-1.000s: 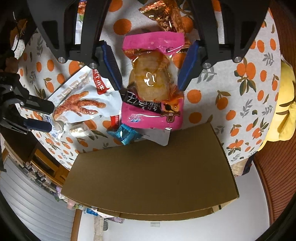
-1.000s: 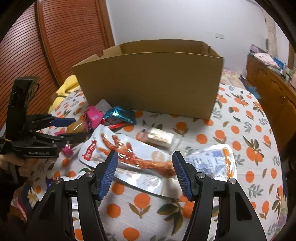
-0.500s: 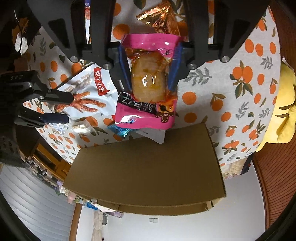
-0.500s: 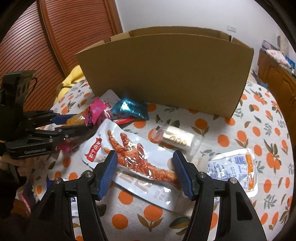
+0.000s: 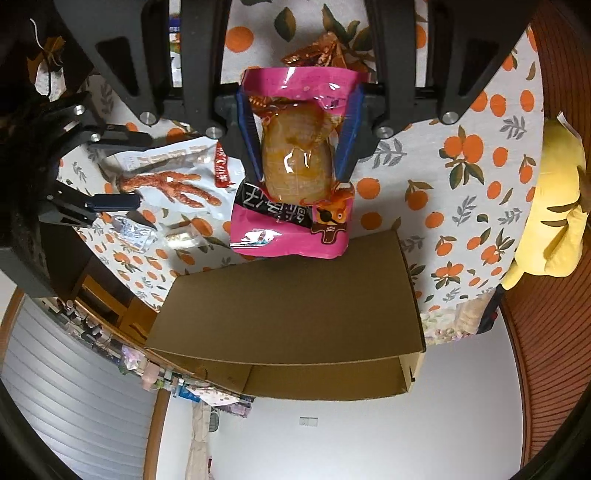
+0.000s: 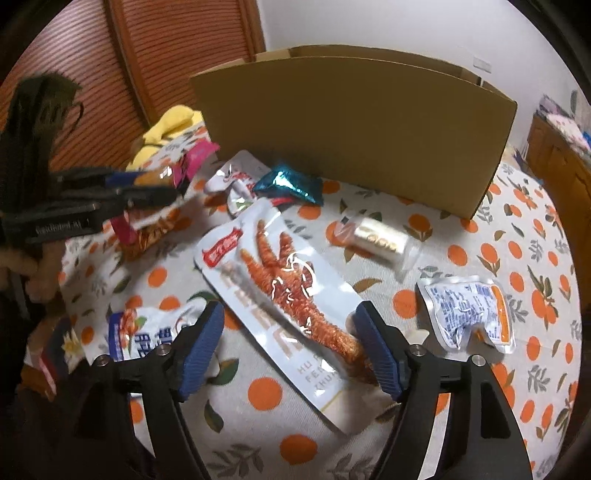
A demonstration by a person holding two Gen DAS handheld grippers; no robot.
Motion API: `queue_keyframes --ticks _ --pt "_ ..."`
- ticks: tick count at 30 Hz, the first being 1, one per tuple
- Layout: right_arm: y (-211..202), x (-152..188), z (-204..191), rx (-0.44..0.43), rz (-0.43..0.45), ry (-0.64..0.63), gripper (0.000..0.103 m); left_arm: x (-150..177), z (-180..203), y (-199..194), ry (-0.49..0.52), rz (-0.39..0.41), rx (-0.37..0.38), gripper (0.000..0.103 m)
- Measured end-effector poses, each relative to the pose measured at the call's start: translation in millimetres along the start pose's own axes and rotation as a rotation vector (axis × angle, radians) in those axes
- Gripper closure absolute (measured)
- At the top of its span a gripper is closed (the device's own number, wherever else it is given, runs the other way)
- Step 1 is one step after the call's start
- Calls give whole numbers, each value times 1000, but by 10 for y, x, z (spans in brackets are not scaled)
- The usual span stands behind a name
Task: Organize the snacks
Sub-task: 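Grasp the pink-wrapped snack with the left gripper while the right grasps the white chicken-feet pack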
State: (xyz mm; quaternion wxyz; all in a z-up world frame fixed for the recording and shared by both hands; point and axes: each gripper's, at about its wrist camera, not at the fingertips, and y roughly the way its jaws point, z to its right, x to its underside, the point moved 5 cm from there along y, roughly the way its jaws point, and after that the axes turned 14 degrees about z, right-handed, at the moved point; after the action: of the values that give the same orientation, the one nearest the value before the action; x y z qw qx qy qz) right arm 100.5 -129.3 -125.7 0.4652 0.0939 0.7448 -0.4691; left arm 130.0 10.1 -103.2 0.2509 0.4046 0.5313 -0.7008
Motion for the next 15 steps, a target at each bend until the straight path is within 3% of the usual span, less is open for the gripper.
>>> queue_keyframes --ticks 15 --pt "307 -28 -87 8 -77 -93 18 -29 73 -124 5 22 20 65"
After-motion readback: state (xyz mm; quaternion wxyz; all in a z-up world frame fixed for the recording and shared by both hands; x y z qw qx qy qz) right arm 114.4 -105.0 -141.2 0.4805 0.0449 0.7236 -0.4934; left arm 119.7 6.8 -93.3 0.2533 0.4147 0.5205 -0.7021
